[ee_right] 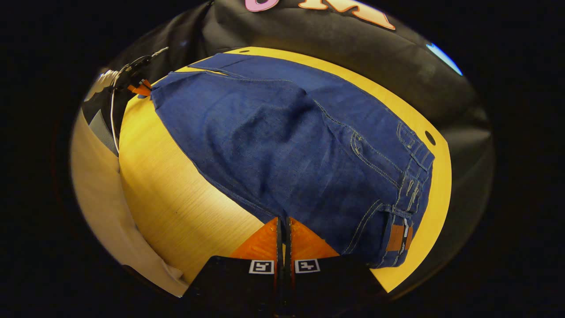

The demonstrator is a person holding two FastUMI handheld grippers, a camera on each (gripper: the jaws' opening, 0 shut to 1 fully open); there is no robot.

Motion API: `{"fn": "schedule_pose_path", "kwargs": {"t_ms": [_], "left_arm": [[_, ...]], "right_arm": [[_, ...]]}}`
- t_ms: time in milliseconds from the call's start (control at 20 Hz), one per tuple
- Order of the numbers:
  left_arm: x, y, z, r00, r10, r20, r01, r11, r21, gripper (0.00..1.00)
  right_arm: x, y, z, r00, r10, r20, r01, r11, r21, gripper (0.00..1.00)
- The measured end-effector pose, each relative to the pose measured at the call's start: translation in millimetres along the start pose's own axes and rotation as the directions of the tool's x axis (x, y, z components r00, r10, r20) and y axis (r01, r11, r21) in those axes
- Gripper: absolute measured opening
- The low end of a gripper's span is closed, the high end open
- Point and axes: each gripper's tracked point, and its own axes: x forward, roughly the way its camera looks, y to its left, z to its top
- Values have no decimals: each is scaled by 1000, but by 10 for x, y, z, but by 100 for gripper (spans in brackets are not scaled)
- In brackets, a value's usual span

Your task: Grasp the waist and the cuffs of the jeans and fold them to make the two legs overlap; first hold the waist and fold one-third of the jeans toward the cuffs, then hold the cuffs and fold the remaining one-third in the same direction to finish folding.

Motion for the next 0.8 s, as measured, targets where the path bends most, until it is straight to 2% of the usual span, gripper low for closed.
{"fn": "schedule_pose_path", "kwargs": {"t_ms": [100,250,350,450,550,650,800], "left_arm": [[-1,8,16,1000,11,12,-11,1000,-16,0],[19,20,47,996,60,62,-52,992,-117,0],[42,46,64,989,115,96,-90,969,-228,0],[64,70,122,976,171,132,-117,933,-341,0],[-79,125,232,955,239,176,-155,908,-390,0],[-331,214,421,918,324,231,-202,879,-431,0],[-714,398,740,860,414,299,-215,825,-523,0]], "right_arm": [[-12,-6,2,998,-64,17,64,998,9,3],[-36,-7,23,983,-180,47,173,977,123,3],[-119,-36,93,964,-253,77,230,947,223,3],[-263,-134,236,935,-333,124,283,909,306,3],[-380,-237,381,900,-405,163,335,880,338,3],[-472,-289,548,874,-443,199,358,864,354,3],[-571,-450,846,836,-490,247,381,843,380,0]]}}
